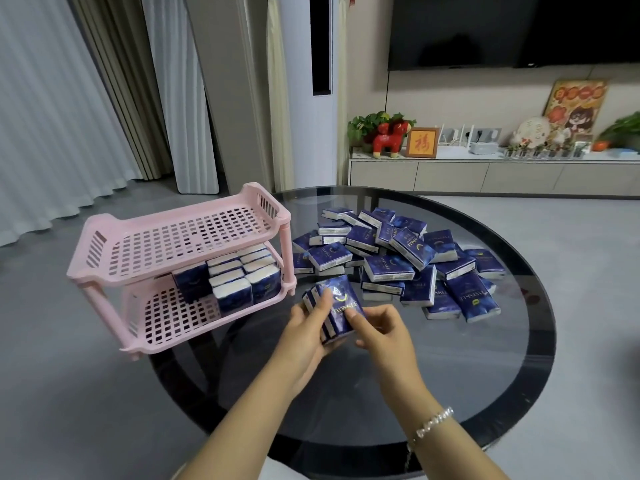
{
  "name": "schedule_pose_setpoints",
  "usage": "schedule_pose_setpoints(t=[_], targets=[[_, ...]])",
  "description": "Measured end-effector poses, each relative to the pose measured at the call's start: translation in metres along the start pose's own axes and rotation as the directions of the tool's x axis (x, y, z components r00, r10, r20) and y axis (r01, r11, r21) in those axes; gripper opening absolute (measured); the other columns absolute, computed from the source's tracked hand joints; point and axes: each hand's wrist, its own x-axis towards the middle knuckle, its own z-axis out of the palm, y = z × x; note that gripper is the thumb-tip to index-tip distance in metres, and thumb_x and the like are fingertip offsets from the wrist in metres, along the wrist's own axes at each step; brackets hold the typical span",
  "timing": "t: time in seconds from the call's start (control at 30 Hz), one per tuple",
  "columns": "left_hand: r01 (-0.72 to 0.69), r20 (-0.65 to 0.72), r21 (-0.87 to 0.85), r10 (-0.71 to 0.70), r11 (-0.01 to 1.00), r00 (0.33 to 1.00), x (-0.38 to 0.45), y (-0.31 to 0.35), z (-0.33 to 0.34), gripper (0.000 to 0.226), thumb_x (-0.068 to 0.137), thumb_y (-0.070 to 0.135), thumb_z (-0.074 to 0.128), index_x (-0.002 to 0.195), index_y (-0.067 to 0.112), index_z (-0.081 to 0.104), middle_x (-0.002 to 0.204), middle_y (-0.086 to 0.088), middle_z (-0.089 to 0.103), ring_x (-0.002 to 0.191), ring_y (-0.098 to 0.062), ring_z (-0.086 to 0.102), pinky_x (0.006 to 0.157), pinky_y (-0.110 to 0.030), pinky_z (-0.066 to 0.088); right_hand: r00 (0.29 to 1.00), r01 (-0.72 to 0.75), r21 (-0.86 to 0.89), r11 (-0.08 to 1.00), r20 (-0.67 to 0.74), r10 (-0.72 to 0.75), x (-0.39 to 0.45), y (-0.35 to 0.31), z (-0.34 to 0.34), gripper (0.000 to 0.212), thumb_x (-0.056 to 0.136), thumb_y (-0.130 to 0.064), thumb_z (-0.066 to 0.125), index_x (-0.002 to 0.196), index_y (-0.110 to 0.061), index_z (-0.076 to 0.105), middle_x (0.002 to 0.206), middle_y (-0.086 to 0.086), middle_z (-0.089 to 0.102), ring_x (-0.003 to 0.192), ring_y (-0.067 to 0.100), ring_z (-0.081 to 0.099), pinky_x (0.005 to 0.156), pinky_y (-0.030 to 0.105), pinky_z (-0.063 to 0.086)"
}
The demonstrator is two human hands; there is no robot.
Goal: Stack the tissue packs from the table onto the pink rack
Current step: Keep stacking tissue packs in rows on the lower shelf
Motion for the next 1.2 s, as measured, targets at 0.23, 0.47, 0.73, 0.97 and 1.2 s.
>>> schedule_pose_setpoints(t=[0.23, 0.47, 0.73, 0.97, 1.2], targets=[[-0.057, -0.076, 0.016, 0.058, 0.998, 0.995, 0.017, 0.001, -0.002, 0.035, 0.094, 0.017, 0.055, 0.127, 0.012, 0.048, 0.122, -0.011, 0.064, 0.105, -0.024, 0.064, 0.098, -0.048, 0.048, 0.998, 0.061, -0.106, 0.992, 0.004, -0.061, 0.025, -0.003, -0.011, 0.004, 0.083, -0.016, 0.069, 0.08, -0.015, 0.066, 0.076, -0.005, 0.067, 0.071, 0.004, 0.06, 0.065, 0.017, 0.047], [-0.078, -0.091, 0.042, 0.082, 0.996, 0.992, 0.026, 0.004, -0.011, 0.025, 0.095, 0.017, 0.053, 0.12, 0.018, 0.055, 0.119, -0.005, 0.066, 0.102, -0.02, 0.064, 0.094, -0.042, 0.05, 0.849, 0.365, -0.779, 0.51, 0.053, -0.526, 0.086, -0.019, -0.04, 0.023, 0.086, -0.017, 0.066, 0.108, -0.012, 0.068, 0.101, 0.002, 0.061, 0.1, 0.021, 0.048, 0.091, 0.028, 0.039], [-0.067, -0.092, 0.037, 0.07, 0.997, 0.993, 0.027, 0.006, -0.014, 0.025, 0.094, 0.018, 0.055, 0.119, 0.019, 0.055, 0.113, -0.003, 0.068, 0.095, -0.017, 0.066, 0.091, -0.041, 0.052, 0.9, 0.435, -0.9, -0.038, 0.433, 0.042, 0.129, -0.069, -0.035, 0.055, 0.094, -0.037, 0.051, 0.143, -0.02, 0.036, 0.145, 0.003, 0.041, 0.125, 0.028, 0.031, 0.1, 0.033, 0.027], [-0.062, -0.09, 0.061, 0.068, 0.996, 0.994, 0.026, 0.005, -0.016, 0.028, 0.093, 0.019, 0.056, 0.121, 0.02, 0.054, 0.114, -0.003, 0.067, 0.098, -0.018, 0.066, 0.091, -0.042, 0.052, 0.911, 0.413, -0.91, 0.026, 0.413, -0.007, 0.126, -0.066, -0.04, 0.052, 0.082, -0.042, 0.065, 0.129, -0.029, 0.047, 0.137, 0.0, 0.044, 0.123, 0.028, 0.03, 0.099, 0.038, 0.027], [-0.082, -0.077, 0.091, 0.089, 0.993, 0.993, 0.025, 0.005, -0.019, 0.035, 0.093, 0.022, 0.058, 0.127, 0.021, 0.052, 0.118, -0.002, 0.066, 0.102, -0.018, 0.066, 0.09, -0.042, 0.053, 0.899, 0.437, -0.864, 0.249, 0.426, -0.099, 0.108, -0.053, -0.045, 0.049, 0.077, -0.032, 0.074, 0.121, -0.033, 0.054, 0.124, 0.006, 0.045, 0.115, 0.027, 0.041, 0.089, 0.028, 0.033]])
